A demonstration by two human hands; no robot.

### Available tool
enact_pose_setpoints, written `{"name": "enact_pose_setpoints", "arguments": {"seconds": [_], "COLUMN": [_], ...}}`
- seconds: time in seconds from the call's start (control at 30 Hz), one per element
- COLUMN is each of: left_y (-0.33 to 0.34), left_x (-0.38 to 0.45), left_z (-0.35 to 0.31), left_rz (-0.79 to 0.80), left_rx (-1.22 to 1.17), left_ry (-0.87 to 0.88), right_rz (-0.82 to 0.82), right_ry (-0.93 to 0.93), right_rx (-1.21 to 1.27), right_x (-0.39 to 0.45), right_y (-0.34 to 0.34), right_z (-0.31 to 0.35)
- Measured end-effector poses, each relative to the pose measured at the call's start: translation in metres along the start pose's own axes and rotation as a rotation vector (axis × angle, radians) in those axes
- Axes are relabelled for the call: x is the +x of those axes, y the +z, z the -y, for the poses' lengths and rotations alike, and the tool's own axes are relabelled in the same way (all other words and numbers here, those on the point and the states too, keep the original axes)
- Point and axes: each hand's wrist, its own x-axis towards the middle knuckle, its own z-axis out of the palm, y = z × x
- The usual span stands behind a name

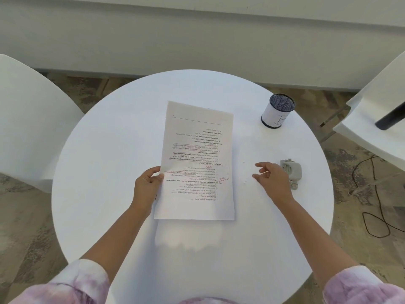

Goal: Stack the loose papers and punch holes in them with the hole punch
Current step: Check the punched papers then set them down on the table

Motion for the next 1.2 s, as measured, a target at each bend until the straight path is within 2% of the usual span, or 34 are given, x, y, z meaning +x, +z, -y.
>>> {"name": "enact_pose_setpoints", "arguments": {"seconds": [0.1, 0.17, 0.3, 0.37, 0.53, 0.6, 0.7, 0.8, 1.0, 1.2], "left_y": [0.001, 0.002, 0.005, 0.007, 0.012, 0.014, 0.015, 0.012, 0.009, 0.015], "left_x": [-0.001, -0.002, -0.002, 0.0, 0.004, 0.006, 0.008, 0.011, 0.02, 0.024], "left_z": [-0.003, -0.007, -0.011, -0.013, -0.028, -0.036, -0.042, -0.039, -0.028, -0.034], "left_rz": [-0.009, -0.003, 0.021, 0.016, -0.049, -0.07, -0.105, -0.118, -0.129, -0.13], "left_rx": [-0.044, -0.073, -0.101, -0.09, -0.117, -0.11, -0.085, -0.038, 0.033, 0.066], "left_ry": [0.006, 0.012, 0.013, 0.032, 0.168, 0.248, 0.326, 0.345, 0.341, 0.397], "right_rz": [-0.063, -0.015, 0.395, 0.47, 0.256, 0.207, 0.168, 0.135, 0.207, 0.18], "right_ry": [-0.015, 0.0, 0.138, 0.157, -0.007, -0.11, -0.209, -0.217, -0.18, -0.178], "right_rx": [0.061, 0.116, 0.362, 0.443, 0.318, 0.215, 0.206, 0.217, 0.147, 0.167], "right_x": [0.0, -0.001, -0.01, -0.012, -0.003, 0.003, 0.005, 0.006, 0.007, 0.01], "right_y": [0.0, 0.004, 0.018, 0.025, 0.028, 0.029, 0.033, 0.041, 0.058, 0.058], "right_z": [0.008, 0.017, 0.043, 0.052, 0.079, 0.089, 0.098, 0.097, 0.088, 0.086]}}
